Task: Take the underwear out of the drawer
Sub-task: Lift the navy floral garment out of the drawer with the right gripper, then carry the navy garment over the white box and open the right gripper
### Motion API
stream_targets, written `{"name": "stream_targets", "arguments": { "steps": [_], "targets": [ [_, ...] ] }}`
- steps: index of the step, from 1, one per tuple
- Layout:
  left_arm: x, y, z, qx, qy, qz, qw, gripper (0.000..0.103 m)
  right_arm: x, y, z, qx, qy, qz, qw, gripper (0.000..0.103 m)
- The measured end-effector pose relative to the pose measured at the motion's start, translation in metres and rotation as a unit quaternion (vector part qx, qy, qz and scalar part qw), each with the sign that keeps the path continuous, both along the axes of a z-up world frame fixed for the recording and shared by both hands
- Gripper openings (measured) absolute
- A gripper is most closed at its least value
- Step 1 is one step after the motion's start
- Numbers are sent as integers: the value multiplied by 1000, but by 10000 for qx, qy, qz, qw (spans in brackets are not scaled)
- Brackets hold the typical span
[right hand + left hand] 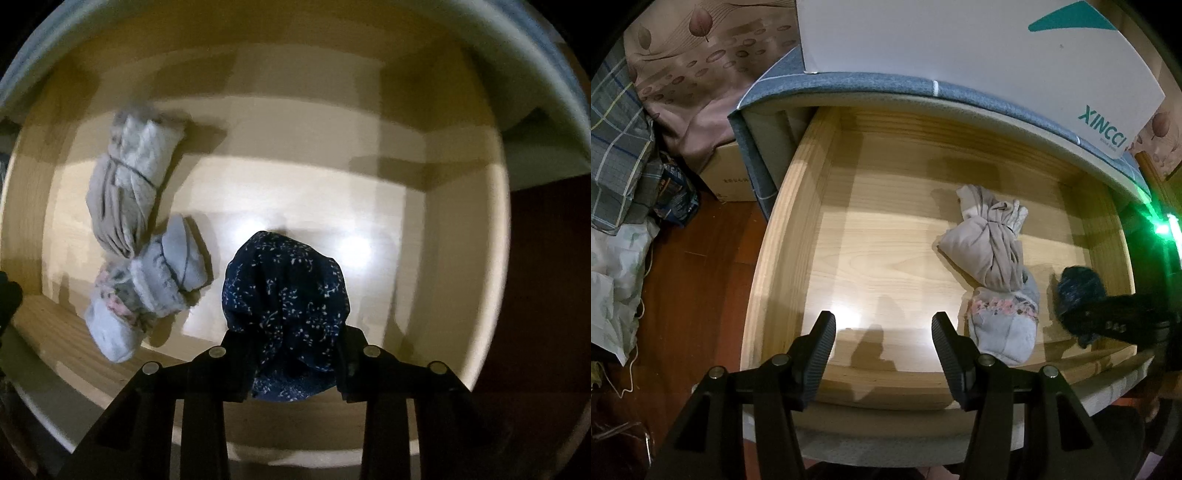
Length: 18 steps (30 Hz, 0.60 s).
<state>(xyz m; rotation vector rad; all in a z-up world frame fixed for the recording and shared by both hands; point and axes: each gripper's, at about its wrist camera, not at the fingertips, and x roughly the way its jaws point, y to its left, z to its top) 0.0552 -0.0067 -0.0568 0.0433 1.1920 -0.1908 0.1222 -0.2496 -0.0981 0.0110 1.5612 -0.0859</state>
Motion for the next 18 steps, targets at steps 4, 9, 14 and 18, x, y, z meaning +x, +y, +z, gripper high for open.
{"name": "stream_targets", "arguments": {
  "steps": [4, 9, 14, 18],
  "targets": [
    [-1, 0, -1, 27, -2, 10, 10000, 55, -4, -4, 26, 47, -303, -41, 9995, 30],
    [0, 0, -1, 45, 5, 11, 10000, 55, -8, -4, 67, 136, -690, 8, 9975, 30],
    [-1, 0, -1, 51, -8, 11, 10000, 55, -3, -2, 119, 144, -1091, 67, 9939, 30],
    [-2, 0, -1, 58, -19, 10, 10000, 55, 2, -7, 158, 150, -1409, 145, 9898, 30]
  ]
}}
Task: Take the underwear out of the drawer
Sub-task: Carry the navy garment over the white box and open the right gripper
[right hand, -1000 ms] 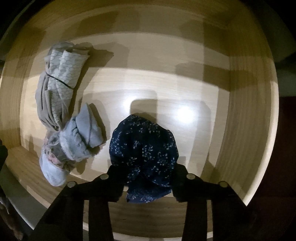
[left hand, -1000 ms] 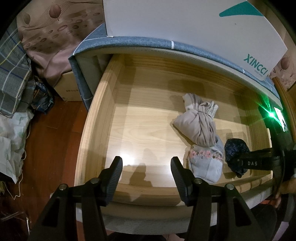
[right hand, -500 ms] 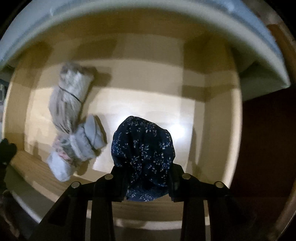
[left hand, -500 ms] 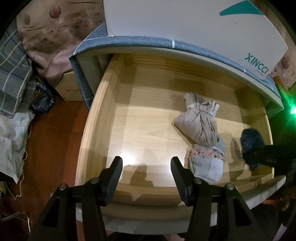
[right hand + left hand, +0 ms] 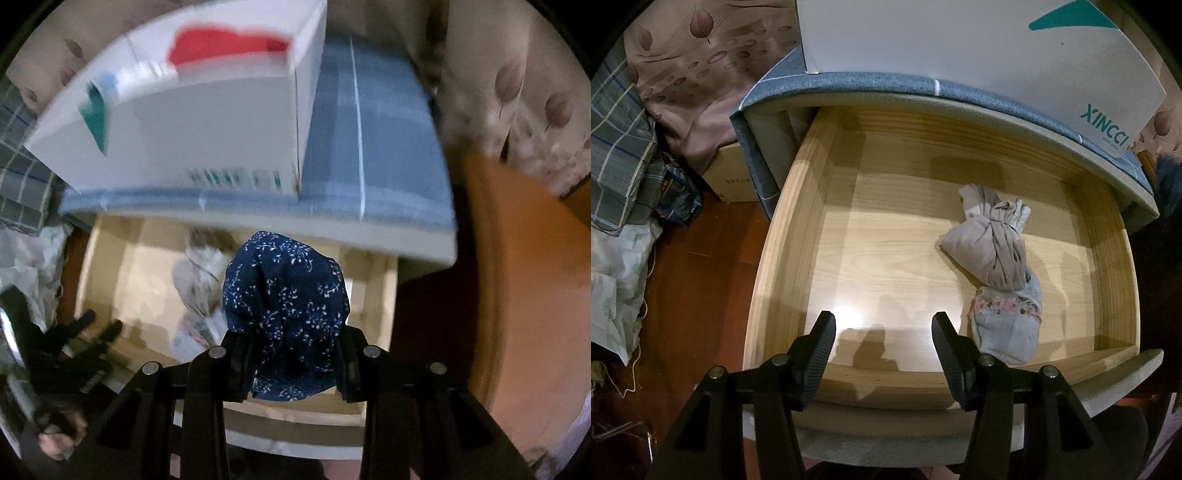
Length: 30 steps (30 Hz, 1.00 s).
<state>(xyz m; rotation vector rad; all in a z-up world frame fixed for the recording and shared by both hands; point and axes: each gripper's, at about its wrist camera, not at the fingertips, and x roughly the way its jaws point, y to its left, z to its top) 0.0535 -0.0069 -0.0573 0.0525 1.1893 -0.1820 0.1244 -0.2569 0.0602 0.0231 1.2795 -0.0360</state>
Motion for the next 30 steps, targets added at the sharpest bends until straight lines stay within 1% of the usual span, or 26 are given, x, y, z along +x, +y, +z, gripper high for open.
{"name": "stream_targets", "arguments": {
  "steps": [2, 9, 15, 20, 25, 28, 30],
  "targets": [
    [0, 0, 0, -7, -1, -3, 10000, 55, 4, -4, 24, 32, -170, 41, 9998, 30],
    [0, 1, 1, -2, 6, 0, 10000, 55, 40, 17, 91, -11, -782, 185, 9968, 31],
    [-1, 1, 1, -9, -6, -4, 10000, 55, 79, 44, 117, 0, -1010, 267, 9945, 31],
    [-2, 1, 1, -32, -26, -4, 10000, 55, 116, 63, 120, 42, -1072, 297, 9938, 31],
    [-1, 1, 1, -21, 1, 20, 10000, 55, 146, 77, 108, 145, -1077, 285, 9937, 33],
    [-2, 0, 1, -38, 0, 27, 10000, 55, 162, 86, 99, 108, -1040, 329, 9940, 34],
    [-2, 1, 2, -68, 34, 21, 10000, 55, 171, 91, 93, 113, -993, 357, 9944, 38]
  ]
}}
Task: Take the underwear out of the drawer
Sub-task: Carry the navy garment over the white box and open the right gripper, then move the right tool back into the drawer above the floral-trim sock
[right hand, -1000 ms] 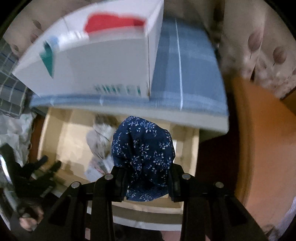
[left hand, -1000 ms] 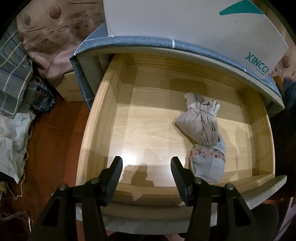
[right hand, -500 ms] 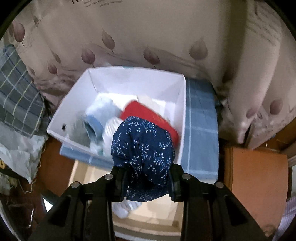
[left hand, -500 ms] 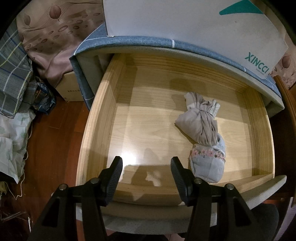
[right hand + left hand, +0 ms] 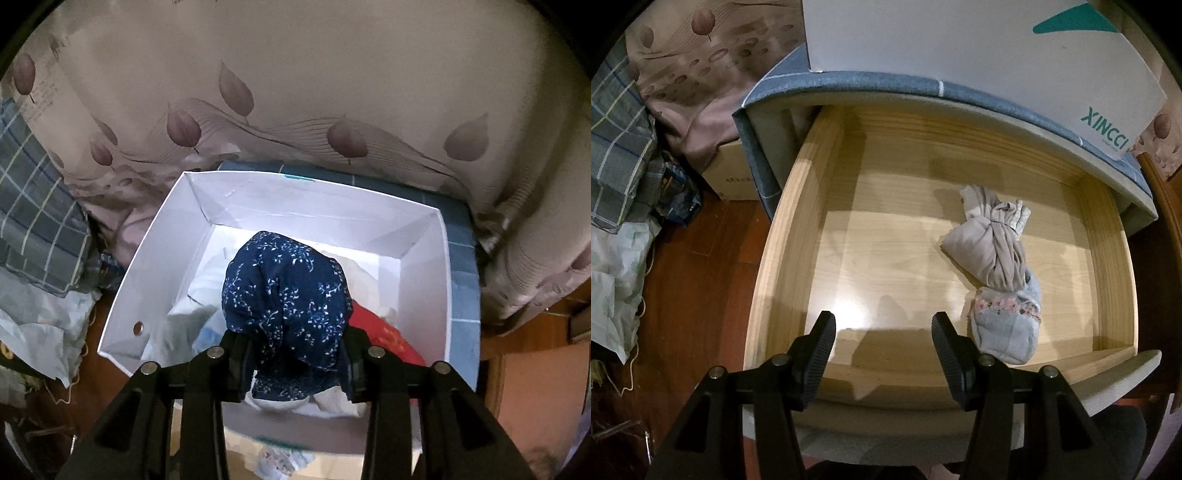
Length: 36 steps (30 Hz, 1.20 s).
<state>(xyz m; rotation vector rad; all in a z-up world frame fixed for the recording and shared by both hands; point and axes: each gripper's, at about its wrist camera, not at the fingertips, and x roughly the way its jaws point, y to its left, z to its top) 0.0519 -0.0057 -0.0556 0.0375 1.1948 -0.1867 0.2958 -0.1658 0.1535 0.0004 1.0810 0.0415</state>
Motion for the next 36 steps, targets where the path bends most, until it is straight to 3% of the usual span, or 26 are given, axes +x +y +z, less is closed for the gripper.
{"name": "stream_targets", "arguments": {
  "steps": [1, 3, 5, 11, 20, 26, 36],
  "targets": [
    [0, 1, 0, -15, 12, 12, 10000, 55, 4, 2, -4, -4, 39, 23, 10000, 39],
    [1, 3, 0, -62, 19, 48, 10000, 55, 11, 5, -11, -43, 137, 59, 9999, 52],
    [0, 4, 0, -88, 8, 85, 9999, 55, 13, 6, -18, -117, 168, 56, 9998, 56],
    [1, 3, 0, -101, 8, 86, 9999, 55, -1, -2, -16, -49, 139, 111, 9998, 58],
    [2, 5, 0, -114, 28, 199, 9997, 55, -82, -21, -6, 104, 199, 365, 9991, 63],
    [2, 6, -1, -81, 18, 257, 9996, 55, -138, -36, -52, 68, 782, 385, 9962, 63],
    [0, 14, 0, -124, 11, 448, 9989, 55, -171, -21, -178, 87, 2053, 292, 9782, 63]
  ]
}}
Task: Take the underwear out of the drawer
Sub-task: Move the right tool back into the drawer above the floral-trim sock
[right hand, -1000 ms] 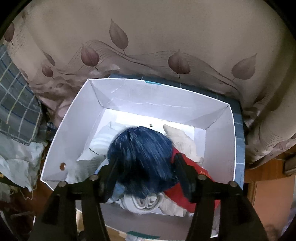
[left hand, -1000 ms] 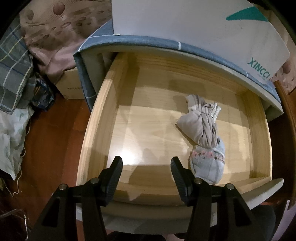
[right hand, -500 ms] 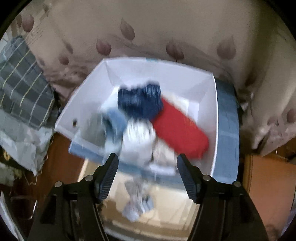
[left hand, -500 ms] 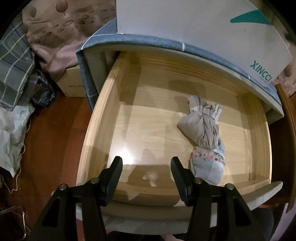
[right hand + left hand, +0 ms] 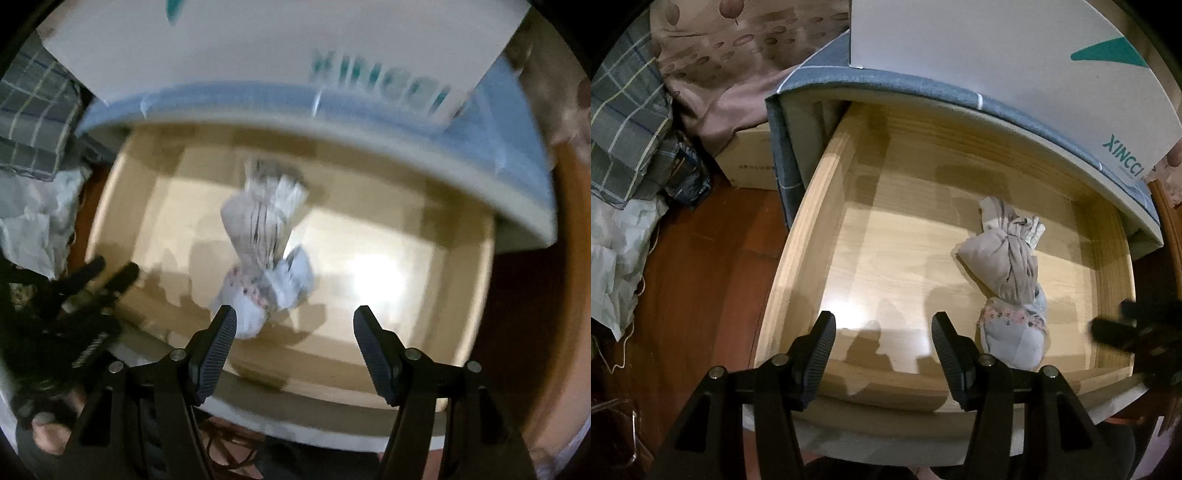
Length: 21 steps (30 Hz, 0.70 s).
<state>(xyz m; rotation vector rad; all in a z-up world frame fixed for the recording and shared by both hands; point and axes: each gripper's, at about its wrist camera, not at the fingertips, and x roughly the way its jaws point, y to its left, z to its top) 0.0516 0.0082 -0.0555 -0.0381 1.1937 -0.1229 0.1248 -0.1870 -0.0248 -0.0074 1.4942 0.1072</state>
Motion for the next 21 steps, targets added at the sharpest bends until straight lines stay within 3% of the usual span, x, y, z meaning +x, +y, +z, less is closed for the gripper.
{"name": "stream_targets", "arguments": {
  "steps": [11, 18, 21],
  "targets": [
    [1, -2, -1, -12, 49, -49, 10000, 55, 9, 36, -61, -18, 475, -15, 9989, 63],
    [1, -4, -2, -7, 90, -75, 9999, 55, 17, 47, -92, -508, 764, 188, 9956, 63],
    [1, -5, -3, -11, 112, -92, 9999, 55, 16, 40, -94, -540, 852, 172, 9947, 57]
  ]
}}
